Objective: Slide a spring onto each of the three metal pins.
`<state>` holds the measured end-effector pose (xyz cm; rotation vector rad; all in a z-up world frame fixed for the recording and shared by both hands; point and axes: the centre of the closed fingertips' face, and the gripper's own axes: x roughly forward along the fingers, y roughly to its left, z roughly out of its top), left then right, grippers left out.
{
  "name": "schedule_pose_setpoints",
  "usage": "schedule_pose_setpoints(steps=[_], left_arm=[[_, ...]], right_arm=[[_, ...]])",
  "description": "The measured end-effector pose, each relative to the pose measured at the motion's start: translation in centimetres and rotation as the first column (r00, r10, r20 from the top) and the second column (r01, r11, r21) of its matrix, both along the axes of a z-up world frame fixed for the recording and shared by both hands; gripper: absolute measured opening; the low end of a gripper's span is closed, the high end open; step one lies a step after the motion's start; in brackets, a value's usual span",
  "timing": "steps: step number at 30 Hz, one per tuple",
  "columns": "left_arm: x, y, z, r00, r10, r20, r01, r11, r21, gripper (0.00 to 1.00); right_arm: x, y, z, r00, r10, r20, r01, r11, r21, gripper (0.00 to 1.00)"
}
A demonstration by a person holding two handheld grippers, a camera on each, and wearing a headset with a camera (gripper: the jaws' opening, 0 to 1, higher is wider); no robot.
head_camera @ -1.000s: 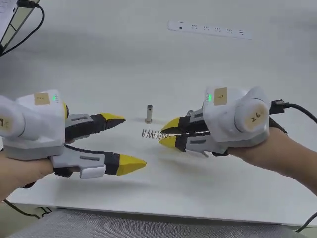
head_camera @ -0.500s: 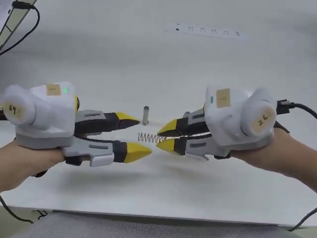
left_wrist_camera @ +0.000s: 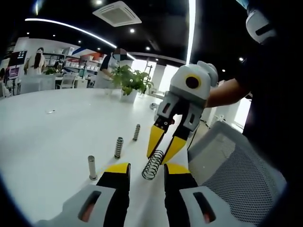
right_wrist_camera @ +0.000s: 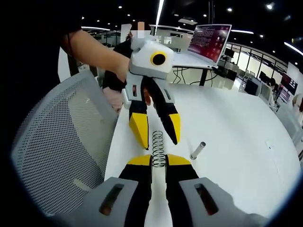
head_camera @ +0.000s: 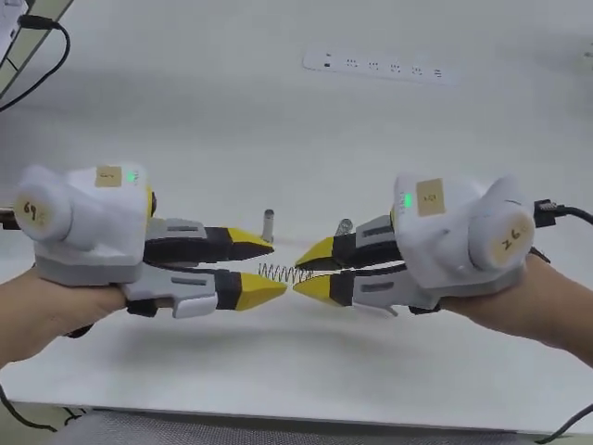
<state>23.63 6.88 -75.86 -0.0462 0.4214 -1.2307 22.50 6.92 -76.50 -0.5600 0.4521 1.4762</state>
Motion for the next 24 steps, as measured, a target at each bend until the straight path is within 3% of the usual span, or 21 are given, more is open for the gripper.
schedule_pose_setpoints(steps=[10,24], left_arm=[[-0.45,-0.30,0.20,1.000,-0.025,0.005,0.025,1.000,-0.007,0.08],[-0.89,-0.27,0.62,0.999,-0.041,0.033,0.042,0.999,-0.012,0.03]], right_arm=[[-0.04,0.22,0.29,1.000,0.013,0.000,-0.013,1.000,0.013,0.08],[-0.24,0.20,0.40,0.999,0.037,0.011,-0.037,0.999,0.008,0.08]])
